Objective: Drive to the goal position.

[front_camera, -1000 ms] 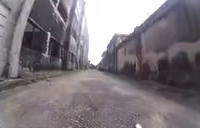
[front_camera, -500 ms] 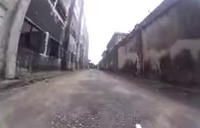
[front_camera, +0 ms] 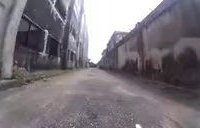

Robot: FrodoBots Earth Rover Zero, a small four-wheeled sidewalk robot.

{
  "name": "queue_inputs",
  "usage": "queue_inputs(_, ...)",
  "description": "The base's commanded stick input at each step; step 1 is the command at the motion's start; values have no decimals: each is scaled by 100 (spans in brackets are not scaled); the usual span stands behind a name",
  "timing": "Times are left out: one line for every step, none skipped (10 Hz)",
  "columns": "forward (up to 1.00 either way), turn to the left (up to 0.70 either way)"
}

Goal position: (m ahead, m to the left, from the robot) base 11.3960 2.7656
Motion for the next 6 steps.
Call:
queue_inputs(30,0)
queue_inputs(30,0)
queue_inputs(30,0)
queue_inputs(30,0)
queue_inputs(30,0)
queue_inputs(30,0)
